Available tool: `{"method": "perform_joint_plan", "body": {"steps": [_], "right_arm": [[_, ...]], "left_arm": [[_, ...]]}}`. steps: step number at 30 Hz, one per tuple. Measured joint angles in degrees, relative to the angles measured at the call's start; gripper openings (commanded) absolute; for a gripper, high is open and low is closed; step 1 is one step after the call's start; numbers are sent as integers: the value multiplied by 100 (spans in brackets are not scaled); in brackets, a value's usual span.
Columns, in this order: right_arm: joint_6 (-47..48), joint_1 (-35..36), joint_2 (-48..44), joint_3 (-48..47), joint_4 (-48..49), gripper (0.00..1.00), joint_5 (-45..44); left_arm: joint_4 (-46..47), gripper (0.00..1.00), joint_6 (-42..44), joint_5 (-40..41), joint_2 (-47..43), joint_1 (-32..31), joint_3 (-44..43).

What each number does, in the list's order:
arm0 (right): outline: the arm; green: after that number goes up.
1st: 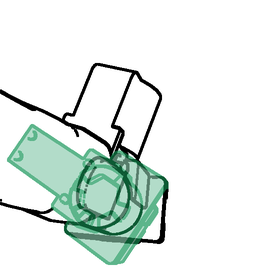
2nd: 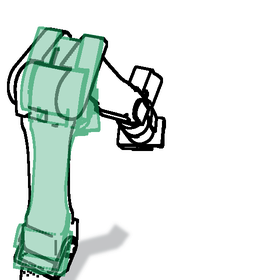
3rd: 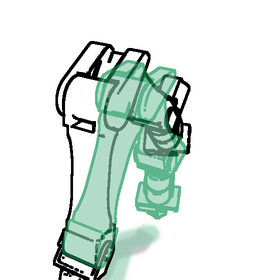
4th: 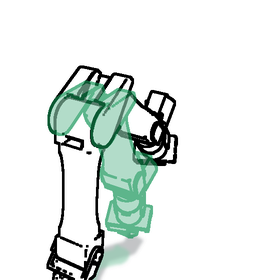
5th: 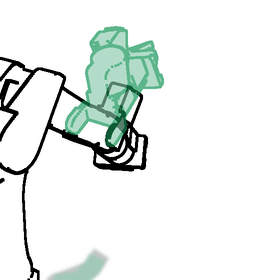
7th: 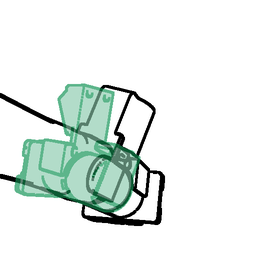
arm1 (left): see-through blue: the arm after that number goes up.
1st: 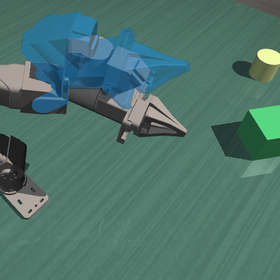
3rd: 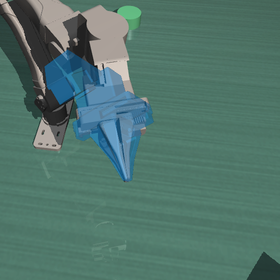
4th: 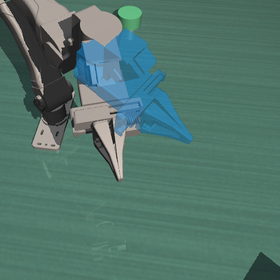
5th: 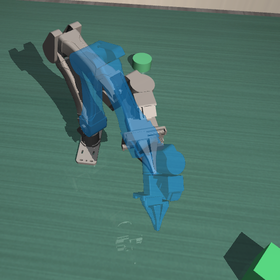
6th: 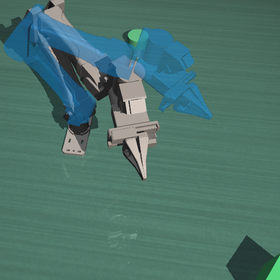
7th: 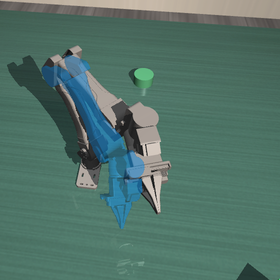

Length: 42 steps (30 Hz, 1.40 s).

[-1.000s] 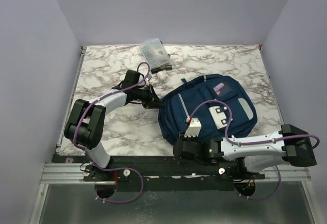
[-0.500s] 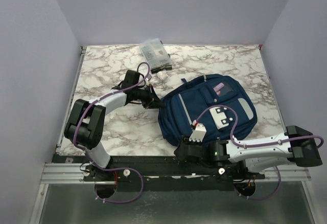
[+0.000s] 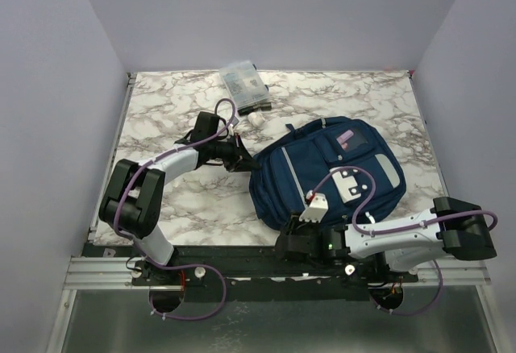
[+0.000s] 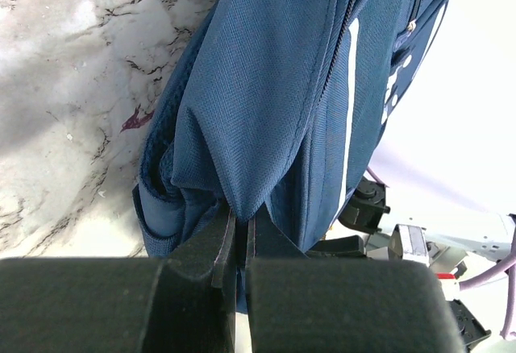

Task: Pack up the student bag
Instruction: Zip the student bag at the center of the board.

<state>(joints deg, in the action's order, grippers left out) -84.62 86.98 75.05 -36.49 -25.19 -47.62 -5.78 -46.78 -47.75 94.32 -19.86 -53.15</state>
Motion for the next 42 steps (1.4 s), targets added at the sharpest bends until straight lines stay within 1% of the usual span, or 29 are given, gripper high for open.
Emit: {"method": "perform_joint_plan", "body": {"steps": [2, 4, 6, 11, 14, 16, 17, 21, 27, 30, 32, 38, 40, 42], "right_arm": [[59, 2, 50, 0, 35, 41, -20], [219, 2, 92, 0, 142, 42, -39], [374, 2, 149, 0, 245, 40, -66], [632, 2, 457, -61, 385, 30, -221], [723, 4, 634, -107, 485, 29, -334], [914, 7, 673, -101, 669, 32, -376], [1062, 7, 675, -81, 826, 36, -385], [1462, 9, 684, -39, 1274, 37, -459], [1499, 11, 931, -42, 1342, 22, -719], [1410, 24, 1040, -46, 1327, 11, -828], [1416, 31, 1102, -70, 1309, 1, -885], [1504, 33, 1088, -435, 645, 0, -879], [1694, 33, 890, -487, 455, 1, -732], [1904, 24, 525, -487, 334, 0, -531]], "left_arm": [[37, 0, -22, 0, -15, 0, 26], [68, 0, -42, 4, -24, -2, 48], [105, 0, -66, 4, -26, -2, 66], [240, 0, -103, 28, -61, -2, 157], [299, 0, -114, 46, -105, -2, 205], [319, 0, -122, 57, -160, -2, 236], [326, 0, -125, 66, -173, 2, 240], [393, 0, -144, 74, -208, 31, 273], [487, 0, -188, 76, -236, 35, 339], [527, 0, -208, 76, -251, 35, 391], [542, 0, -214, 76, -297, 35, 439], [476, 0, -221, 76, -557, 24, 509], [227, 0, -175, 83, -678, 44, 439], [-299, 0, -48, 83, -734, 105, 140]]}}
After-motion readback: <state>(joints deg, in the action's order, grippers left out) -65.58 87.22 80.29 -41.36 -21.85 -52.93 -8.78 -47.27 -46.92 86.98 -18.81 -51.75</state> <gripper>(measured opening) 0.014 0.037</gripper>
